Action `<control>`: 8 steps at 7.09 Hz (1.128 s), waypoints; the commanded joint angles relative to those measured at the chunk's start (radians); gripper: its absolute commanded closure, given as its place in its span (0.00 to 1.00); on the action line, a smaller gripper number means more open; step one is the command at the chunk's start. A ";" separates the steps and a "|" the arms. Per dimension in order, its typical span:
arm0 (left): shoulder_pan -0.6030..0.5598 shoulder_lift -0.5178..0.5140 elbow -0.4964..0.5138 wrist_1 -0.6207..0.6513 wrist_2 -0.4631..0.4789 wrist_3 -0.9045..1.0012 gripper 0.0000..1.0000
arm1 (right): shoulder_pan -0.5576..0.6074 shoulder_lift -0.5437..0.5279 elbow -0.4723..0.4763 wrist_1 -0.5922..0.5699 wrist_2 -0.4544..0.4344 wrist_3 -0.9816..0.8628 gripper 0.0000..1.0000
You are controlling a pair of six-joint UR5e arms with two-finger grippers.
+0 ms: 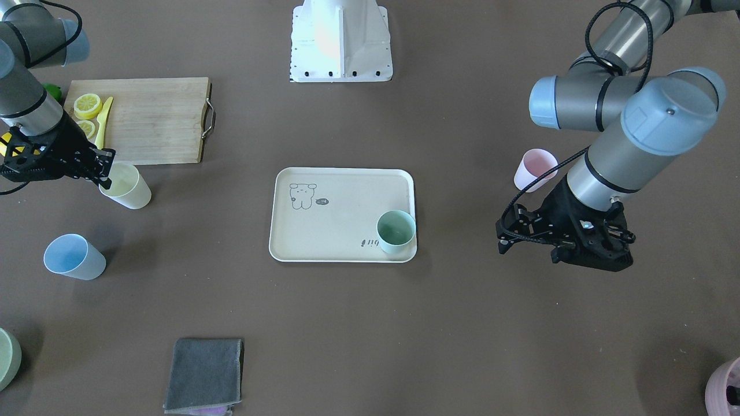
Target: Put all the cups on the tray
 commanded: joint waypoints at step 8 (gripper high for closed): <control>-0.135 0.103 0.002 0.025 -0.059 0.254 0.01 | -0.324 0.463 -0.011 -0.366 -0.191 0.367 1.00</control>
